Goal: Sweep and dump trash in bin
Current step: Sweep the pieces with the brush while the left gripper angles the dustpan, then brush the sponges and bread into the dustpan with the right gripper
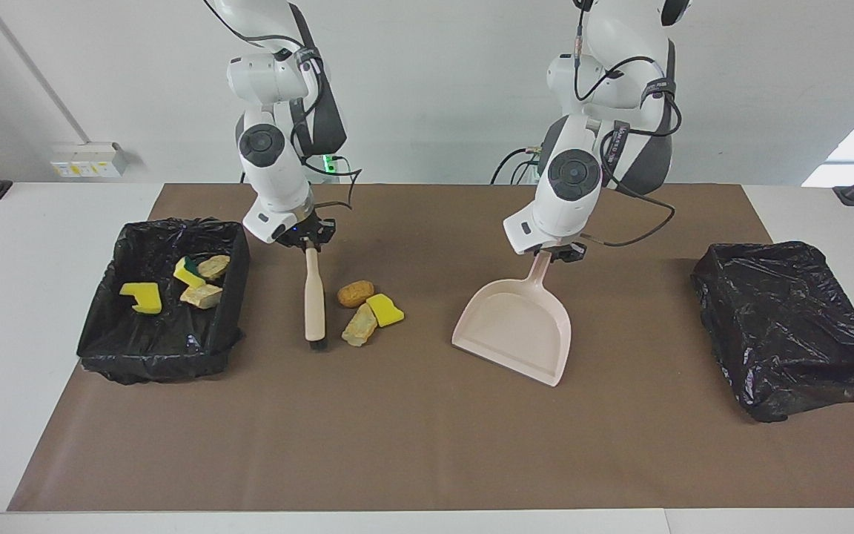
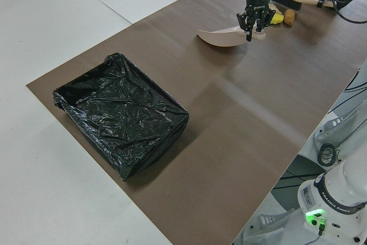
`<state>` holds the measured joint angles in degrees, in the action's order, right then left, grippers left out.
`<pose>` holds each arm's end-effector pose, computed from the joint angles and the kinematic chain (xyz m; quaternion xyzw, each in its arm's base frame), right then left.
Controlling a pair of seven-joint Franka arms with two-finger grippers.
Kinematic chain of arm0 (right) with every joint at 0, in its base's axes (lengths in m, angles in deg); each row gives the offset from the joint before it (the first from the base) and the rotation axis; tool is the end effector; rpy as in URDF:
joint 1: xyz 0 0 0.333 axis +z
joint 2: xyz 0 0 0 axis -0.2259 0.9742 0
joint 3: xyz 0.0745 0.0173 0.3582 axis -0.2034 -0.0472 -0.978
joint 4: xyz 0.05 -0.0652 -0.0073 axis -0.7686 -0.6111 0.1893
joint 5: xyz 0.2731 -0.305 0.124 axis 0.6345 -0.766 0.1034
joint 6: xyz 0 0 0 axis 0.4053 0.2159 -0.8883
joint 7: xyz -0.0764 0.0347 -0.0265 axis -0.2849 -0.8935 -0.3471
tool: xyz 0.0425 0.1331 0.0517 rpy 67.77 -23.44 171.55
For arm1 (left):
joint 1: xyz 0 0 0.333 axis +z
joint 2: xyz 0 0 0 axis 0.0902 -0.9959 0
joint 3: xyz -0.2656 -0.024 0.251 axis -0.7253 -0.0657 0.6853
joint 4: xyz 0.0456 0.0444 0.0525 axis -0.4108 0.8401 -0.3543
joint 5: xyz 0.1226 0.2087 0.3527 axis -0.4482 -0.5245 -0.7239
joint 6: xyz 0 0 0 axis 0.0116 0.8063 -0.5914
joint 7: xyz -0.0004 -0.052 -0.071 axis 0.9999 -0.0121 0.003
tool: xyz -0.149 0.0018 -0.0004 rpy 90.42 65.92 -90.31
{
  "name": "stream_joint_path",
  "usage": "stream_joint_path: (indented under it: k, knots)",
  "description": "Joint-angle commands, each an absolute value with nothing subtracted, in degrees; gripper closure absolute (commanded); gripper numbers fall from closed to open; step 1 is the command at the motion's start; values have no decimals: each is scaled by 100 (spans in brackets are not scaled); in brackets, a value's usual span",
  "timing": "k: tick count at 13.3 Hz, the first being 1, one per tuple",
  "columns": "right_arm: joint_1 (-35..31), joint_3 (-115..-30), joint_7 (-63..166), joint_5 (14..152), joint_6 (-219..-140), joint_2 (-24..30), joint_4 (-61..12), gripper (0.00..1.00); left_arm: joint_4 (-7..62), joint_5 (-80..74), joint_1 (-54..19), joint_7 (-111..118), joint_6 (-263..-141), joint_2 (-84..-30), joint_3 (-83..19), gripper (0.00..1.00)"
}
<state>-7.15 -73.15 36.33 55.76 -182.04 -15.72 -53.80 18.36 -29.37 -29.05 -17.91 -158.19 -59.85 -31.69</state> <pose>0.4847 0.1262 0.3429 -0.9959 -0.0392 0.0812 0.0055 0.5531 -0.2700 0.4090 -0.9467 0.2762 0.1618 0.0352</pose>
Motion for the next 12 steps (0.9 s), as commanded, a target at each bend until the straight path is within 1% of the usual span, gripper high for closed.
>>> stream_joint_path:
  k: [1,2,3,5,6,8,10,12]
  knots:
    - [-419,-7332,3167,5739,-18384,-1698,-5479,100,2321,-2820,-2698,-2393,-15698,-5467,-3210,100]
    - [-383,-7341,3218,5739,-18393,-1654,-5426,100,2540,-2645,-2671,-2639,-15698,-5248,-3210,100]
    - [-365,-7341,3202,5748,-18428,-1601,-5347,100,2621,-2547,-2601,-2833,-15689,-5141,-3210,100]
    - [-330,-7358,3158,5844,-18446,-1496,-5294,100,2631,-2477,-2653,-2914,-15689,-5079,-3219,100]
    - [-191,-7358,3053,5862,-18463,-1391,-5276,100,2656,-2467,-2583,-3158,-15646,-4966,-3219,100]
    - [-75,-7358,2657,5862,-18595,-1329,-5250,100,2910,-2467,-2417,-3502,-15602,-4816,-3210,100]
    - [-75,-7367,2612,5888,-18586,-1311,-5224,100,2921,-2467,-2372,-3809,-15602,-4789,-3210,100]
    - [-66,-7367,2648,6291,-18595,-1311,-5223,100,2842,-2432,-2346,-3985,-15601,-4762,-3201,100]
